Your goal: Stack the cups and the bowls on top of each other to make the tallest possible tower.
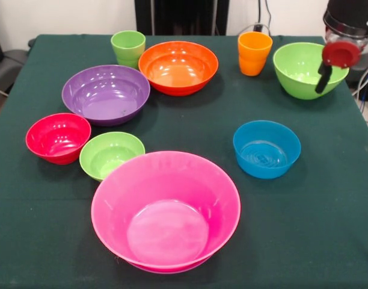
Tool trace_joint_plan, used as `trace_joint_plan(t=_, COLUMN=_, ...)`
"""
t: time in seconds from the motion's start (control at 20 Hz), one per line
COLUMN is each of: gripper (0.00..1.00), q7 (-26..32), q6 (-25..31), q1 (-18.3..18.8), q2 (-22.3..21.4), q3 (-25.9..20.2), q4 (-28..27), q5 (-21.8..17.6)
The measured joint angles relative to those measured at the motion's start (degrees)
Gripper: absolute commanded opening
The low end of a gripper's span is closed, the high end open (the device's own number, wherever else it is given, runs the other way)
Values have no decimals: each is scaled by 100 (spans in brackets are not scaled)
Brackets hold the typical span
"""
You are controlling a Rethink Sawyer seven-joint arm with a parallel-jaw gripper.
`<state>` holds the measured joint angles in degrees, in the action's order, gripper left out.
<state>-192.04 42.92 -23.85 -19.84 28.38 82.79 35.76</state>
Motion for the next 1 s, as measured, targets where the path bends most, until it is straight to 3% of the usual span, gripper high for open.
trace_joint_plan(t=0.35, gripper=100, q7=0, q6=-14, q1=41, q2=-272, q3=39, q4=282, q5=-1)
trace_joint_plan(t=1.0, gripper=100, q7=0, q6=-245, q1=90, q2=-130, q3=40, q4=313, q5=0)
